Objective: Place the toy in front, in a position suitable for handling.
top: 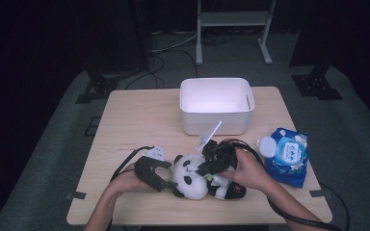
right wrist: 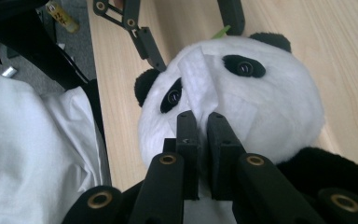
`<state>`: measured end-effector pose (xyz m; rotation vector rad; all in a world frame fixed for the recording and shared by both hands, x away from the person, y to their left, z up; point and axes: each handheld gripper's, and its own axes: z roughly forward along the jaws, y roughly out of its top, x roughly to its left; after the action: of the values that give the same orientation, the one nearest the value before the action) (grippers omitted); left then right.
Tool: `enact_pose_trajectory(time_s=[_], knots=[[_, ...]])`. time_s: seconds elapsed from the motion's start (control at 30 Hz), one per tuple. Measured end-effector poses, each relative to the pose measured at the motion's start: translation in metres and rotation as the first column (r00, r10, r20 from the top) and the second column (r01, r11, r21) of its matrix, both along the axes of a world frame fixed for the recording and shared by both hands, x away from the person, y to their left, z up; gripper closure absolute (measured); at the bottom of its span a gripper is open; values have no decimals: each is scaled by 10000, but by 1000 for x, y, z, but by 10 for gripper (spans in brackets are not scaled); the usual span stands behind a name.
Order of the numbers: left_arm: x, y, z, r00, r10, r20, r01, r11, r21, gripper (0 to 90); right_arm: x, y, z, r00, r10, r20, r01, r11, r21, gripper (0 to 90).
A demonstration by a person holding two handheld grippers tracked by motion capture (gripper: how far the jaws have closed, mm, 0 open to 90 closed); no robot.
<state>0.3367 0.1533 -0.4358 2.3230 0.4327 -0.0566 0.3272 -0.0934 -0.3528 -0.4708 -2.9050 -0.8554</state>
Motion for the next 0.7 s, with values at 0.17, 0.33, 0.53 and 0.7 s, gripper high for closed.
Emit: enact_pose_trajectory(time_s=[0.17,0.33,0.53,0.7], knots=[[-1,-1,0,10000,-52,-56,51,9998,-198,151,-1,11,2,9997,209,117,-208,9998,-59,839],[-2,-3,0,9999,-103,-56,102,9998,-192,151,5,22,5,9992,300,259,-301,9995,60,839],[-2,-4,0,9998,-169,-58,168,9998,-132,151,9,18,12,9990,114,425,-115,9999,14,839],[-2,-5,0,9999,-156,-51,156,9999,-69,151,18,-3,10,9978,-499,430,504,9987,-97,839]])
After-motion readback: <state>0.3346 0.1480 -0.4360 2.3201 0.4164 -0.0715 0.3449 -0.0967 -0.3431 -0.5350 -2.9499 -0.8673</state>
